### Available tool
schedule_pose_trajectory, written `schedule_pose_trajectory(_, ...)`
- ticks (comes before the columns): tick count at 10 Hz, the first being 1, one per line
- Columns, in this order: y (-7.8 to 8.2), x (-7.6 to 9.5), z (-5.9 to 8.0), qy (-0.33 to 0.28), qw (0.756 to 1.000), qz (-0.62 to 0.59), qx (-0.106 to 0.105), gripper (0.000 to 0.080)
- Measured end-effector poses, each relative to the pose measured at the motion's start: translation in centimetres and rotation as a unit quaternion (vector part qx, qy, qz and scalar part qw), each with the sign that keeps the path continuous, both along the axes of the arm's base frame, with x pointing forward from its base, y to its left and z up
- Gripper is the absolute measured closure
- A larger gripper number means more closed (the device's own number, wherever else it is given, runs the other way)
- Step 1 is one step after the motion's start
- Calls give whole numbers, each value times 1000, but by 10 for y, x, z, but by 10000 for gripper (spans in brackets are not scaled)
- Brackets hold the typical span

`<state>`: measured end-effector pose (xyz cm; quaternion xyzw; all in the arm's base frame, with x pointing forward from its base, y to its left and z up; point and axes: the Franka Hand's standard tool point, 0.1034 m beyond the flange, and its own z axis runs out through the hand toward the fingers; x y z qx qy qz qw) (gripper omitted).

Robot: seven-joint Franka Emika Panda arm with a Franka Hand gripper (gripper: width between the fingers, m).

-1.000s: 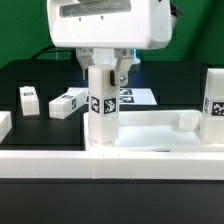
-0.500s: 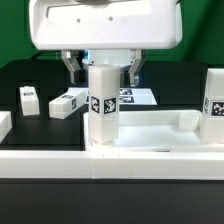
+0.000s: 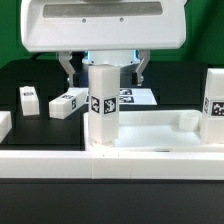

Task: Assemble desk

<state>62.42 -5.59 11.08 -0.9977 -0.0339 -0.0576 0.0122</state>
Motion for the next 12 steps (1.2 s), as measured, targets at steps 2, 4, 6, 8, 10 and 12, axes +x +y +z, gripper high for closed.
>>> schedule_pose_trajectory(2, 0, 0, -1, 2, 998, 59, -6, 150)
schedule_pose_trajectory(4, 2, 1, -1, 0, 991, 135, -20, 150)
schedule_pose_trajectory(6, 2, 1, -1, -2, 990, 138, -20, 270)
schedule_pose_trajectory(8, 1, 1, -1, -1, 990, 138, -20, 511)
schedule_pose_trajectory(10, 1, 1, -1, -1, 991, 134, -20, 511)
schedule_pose_trajectory(12, 1, 1, -1, -1, 992, 127, -18, 511)
